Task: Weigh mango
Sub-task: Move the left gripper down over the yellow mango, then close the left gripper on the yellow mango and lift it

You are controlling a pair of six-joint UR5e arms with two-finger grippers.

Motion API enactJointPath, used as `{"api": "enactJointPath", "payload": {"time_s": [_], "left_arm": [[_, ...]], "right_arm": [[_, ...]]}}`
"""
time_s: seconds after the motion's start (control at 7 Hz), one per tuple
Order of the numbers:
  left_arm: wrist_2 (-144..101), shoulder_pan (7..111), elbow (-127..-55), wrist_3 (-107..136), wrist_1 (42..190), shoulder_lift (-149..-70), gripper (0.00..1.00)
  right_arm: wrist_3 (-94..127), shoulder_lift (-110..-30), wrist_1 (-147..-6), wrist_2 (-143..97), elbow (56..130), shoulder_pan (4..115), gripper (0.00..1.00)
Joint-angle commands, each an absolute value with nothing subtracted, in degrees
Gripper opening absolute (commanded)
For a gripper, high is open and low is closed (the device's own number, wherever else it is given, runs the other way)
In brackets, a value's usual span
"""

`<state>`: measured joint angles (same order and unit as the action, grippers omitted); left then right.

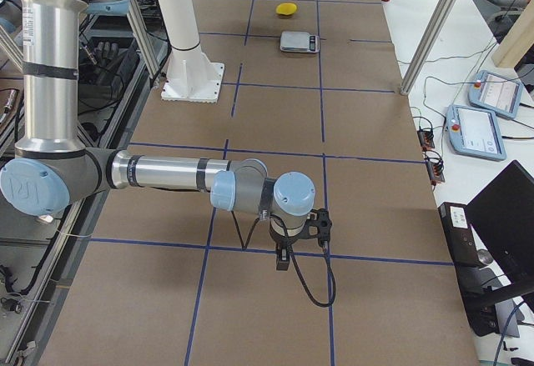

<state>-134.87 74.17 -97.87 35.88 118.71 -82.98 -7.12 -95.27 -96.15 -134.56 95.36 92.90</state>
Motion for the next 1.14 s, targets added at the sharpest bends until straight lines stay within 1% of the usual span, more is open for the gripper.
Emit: {"api": "enactJointPath", "payload": {"time_s": [0.0, 0.29, 0.57, 1.0], "left_arm": [[-129.5, 62.8, -96.3, 52.0, 129.6, -81.4, 1.0], [-125.7, 57.1, -94.5, 55.7, 131.8, -81.5, 1.0], [-123.9, 55.1, -91.9, 55.8, 134.2, -81.6, 1.0], [-123.9, 52.7, -90.8, 55.4, 134.3, -81.6, 1.0]], "right_arm": [[-7.1, -95.3, -96.2, -134.6, 95.4, 92.9, 1.0], [-7.1, -95.3, -96.2, -134.6, 95.4, 92.9, 1.0], [-7.1, -95.3, -96.2, -134.6, 95.4, 92.9, 1.0], [-7.1, -95.3, -96.2, -134.6, 95.4, 92.9, 1.0]]}}
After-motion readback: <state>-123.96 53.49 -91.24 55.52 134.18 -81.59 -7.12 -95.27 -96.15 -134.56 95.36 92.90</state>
